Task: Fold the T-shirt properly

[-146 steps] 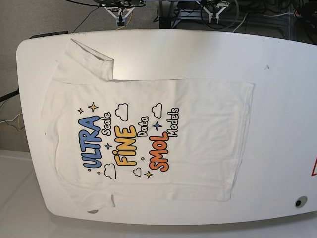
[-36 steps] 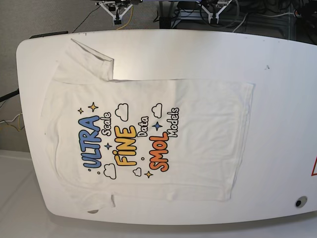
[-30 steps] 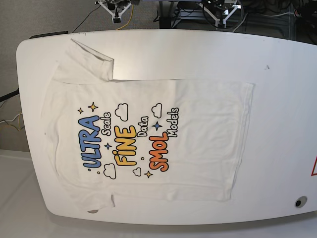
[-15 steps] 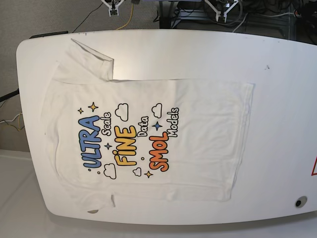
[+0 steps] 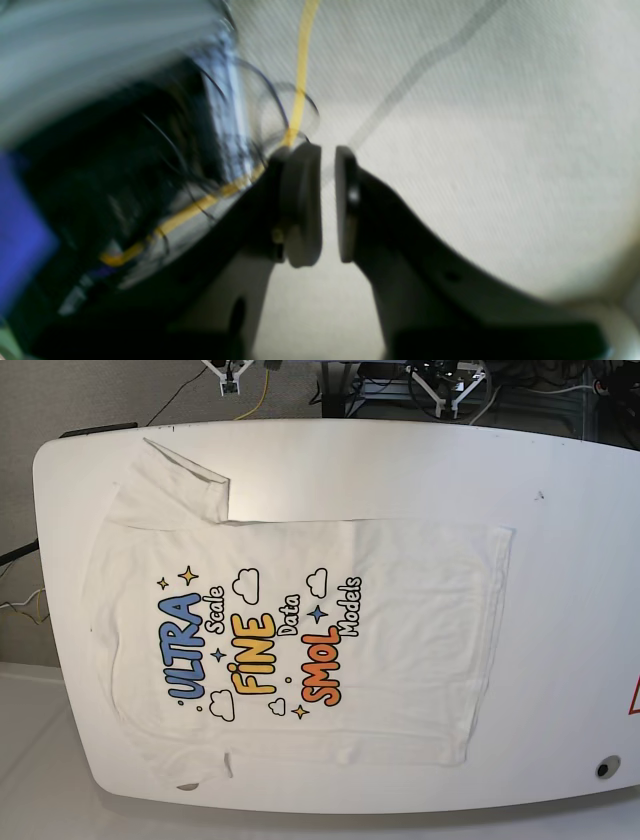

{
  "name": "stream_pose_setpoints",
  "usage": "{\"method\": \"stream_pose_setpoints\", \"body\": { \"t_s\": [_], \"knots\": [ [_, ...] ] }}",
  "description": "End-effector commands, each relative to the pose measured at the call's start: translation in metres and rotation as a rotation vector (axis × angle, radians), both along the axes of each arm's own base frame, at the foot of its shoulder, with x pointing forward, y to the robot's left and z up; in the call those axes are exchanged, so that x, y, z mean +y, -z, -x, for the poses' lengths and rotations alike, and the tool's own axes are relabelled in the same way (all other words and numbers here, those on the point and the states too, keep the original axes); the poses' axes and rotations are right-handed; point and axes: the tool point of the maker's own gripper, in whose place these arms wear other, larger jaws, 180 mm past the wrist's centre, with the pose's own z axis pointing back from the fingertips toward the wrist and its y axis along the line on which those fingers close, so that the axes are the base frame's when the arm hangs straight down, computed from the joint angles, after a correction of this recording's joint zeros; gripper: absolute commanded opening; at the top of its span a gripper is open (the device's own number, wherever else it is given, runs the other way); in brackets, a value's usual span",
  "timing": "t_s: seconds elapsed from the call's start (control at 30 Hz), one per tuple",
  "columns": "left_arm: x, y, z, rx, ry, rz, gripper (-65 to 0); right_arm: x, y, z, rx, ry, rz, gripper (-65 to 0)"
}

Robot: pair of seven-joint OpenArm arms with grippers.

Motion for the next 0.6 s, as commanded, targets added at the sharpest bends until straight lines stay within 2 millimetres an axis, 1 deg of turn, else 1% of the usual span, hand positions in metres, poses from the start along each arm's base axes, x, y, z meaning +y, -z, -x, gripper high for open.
{"method": "stream_pose_setpoints", "body": {
  "t_s": [0.0,0.2,0.27,0.47,0.53,0.57],
  "knots": [
    [0.010,-0.005,0.017,0.003,-0.005,-0.010,-65.0,-0.015,-0.005,0.017,0.011,-0.005,0.028,-57.2],
    [0.019,-0.024,0.027,-0.040,0.004,0.003,-65.0,-0.029,-0.019,0.025,-0.024,-0.024,0.047,-57.6],
    [0.026,-0.038,0.032,-0.055,0.025,0.001,-65.0,-0.042,-0.034,0.031,-0.053,-0.040,0.066,-58.1],
    [0.037,-0.056,0.048,-0.059,0.038,-0.012,-65.0,-0.055,-0.056,0.037,-0.090,-0.076,0.085,-58.7],
    [0.046,-0.081,0.060,-0.087,0.079,-0.021,-65.0,-0.064,-0.080,0.037,-0.136,-0.122,0.102,-58.5],
    [0.046,-0.085,0.062,-0.089,0.086,-0.020,-65.0,-0.064,-0.084,0.038,-0.142,-0.127,0.101,-58.6]
  ]
}}
